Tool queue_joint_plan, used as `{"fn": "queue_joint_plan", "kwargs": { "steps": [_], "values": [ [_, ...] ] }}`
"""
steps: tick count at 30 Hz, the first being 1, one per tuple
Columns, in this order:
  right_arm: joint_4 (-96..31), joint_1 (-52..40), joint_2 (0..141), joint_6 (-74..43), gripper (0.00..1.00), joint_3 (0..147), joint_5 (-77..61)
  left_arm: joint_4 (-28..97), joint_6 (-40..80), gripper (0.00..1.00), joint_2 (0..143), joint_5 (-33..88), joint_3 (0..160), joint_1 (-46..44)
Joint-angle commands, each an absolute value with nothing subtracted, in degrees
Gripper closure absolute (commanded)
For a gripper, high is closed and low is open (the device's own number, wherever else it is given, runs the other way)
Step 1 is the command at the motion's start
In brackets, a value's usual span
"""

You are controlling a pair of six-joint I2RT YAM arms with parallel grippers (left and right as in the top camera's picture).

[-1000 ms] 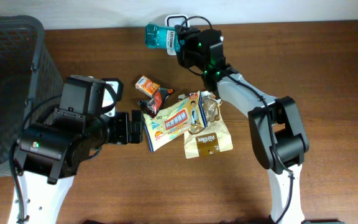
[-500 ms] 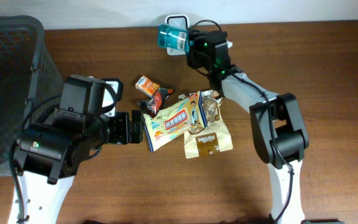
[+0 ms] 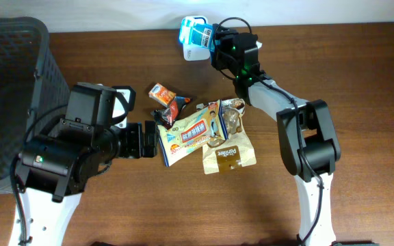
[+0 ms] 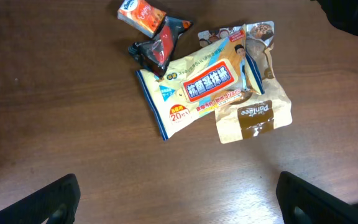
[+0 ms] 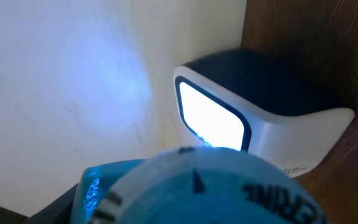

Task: Scan the item barcode

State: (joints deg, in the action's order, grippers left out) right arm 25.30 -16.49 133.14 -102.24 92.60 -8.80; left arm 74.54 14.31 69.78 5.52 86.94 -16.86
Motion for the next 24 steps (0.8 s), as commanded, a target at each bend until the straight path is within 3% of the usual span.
{"fn": "queue_joint_plan", "kwargs": {
  "steps": [1,3,5,6,10,15,18,24],
  "values": [
    [26.44,-16.84,131.87,-102.98,0.46,95.37,-9.65,74.65,13.61,0.01,69.69,5.08,87.29,-16.73],
    [26.39,-16.73,131.87,-102.74,0.47,95.53,-9.65,74.65,13.61,0.01,69.69,5.08,87.29,-16.73],
    [26.48,-16.38,131.85,-99.53,0.58,95.55,-9.61,74.65,13.58,0.01,69.69,5.06,87.29,-16.73],
    [26.96,-16.21,131.83,-97.47,0.59,95.64,-9.41,74.67,13.61,0.01,69.69,5.08,87.29,-16.73],
    [29.82,-13.91,131.41,-92.9,0.55,95.92,-10.83,74.65,13.61,0.01,69.69,5.06,87.29,-16.73],
    [28.93,-8.08,129.14,-87.55,0.59,95.92,-16.78,74.65,13.61,0.01,69.69,5.06,87.29,-16.73],
    [28.84,-4.27,127.42,-82.7,0.54,95.92,-20.01,74.65,13.61,0.01,69.69,5.08,87.29,-16.73],
    [12.88,3.44,121.86,-68.69,0.53,95.92,-21.26,74.67,13.61,0.01,69.69,5.08,87.29,-16.73]
  ]
}}
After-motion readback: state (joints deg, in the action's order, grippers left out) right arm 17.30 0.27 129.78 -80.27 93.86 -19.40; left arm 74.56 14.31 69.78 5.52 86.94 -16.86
